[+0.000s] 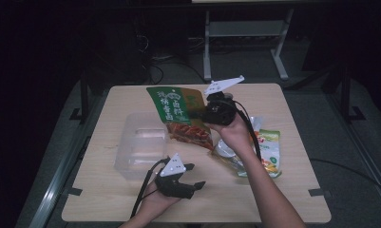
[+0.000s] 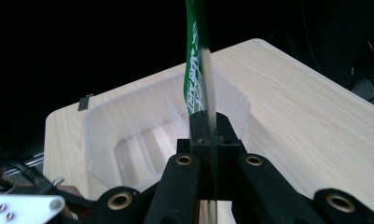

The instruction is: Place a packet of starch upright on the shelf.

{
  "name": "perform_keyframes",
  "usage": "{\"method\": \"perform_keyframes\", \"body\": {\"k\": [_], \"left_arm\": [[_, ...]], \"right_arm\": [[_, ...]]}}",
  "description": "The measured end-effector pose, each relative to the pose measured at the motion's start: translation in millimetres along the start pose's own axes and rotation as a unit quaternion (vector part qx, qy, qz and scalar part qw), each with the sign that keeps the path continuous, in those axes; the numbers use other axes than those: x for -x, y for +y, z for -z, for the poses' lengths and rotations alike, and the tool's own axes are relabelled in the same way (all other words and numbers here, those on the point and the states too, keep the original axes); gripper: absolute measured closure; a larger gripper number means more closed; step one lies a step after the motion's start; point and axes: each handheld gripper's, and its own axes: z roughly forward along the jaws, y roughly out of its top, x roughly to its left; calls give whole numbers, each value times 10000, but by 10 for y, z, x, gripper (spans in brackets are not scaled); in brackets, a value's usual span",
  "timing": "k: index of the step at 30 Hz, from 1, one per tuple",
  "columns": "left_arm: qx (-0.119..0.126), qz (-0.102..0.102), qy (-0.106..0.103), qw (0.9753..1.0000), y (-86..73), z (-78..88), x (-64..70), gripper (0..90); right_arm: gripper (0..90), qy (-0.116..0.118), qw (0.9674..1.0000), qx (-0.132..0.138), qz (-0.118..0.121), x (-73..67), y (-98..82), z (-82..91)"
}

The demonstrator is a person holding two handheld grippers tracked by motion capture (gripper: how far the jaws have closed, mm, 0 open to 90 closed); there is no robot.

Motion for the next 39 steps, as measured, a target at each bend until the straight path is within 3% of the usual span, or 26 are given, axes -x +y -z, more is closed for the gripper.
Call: {"method": "perform_keyframes", "body": {"k": [4, 10, 18, 23, 34, 39], "left_arm": [[10, -67, 39, 10000, -12, 60, 21, 290], [20, -82, 17, 10000, -47, 109, 62, 287], [97, -127, 7, 9999, -71, 147, 8, 280], [138, -50, 25, 9999, -87, 142, -12, 280], [-70, -137, -44, 9999, -172, 63, 46, 286], [-25, -124, -56, 9999, -179, 72, 58, 290]], "right_arm": [[894, 51, 9999, 24, 113, -58, 102, -135], [894, 212, 9997, 82, 95, -125, 223, -341], [894, 383, 9991, 130, 163, -240, 322, -623], [894, 468, 9986, 185, 164, -288, 332, -754], [894, 726, 9971, 184, 153, -348, 341, -1060], [894, 797, 9966, 167, 102, -380, 340, -1169]]}}
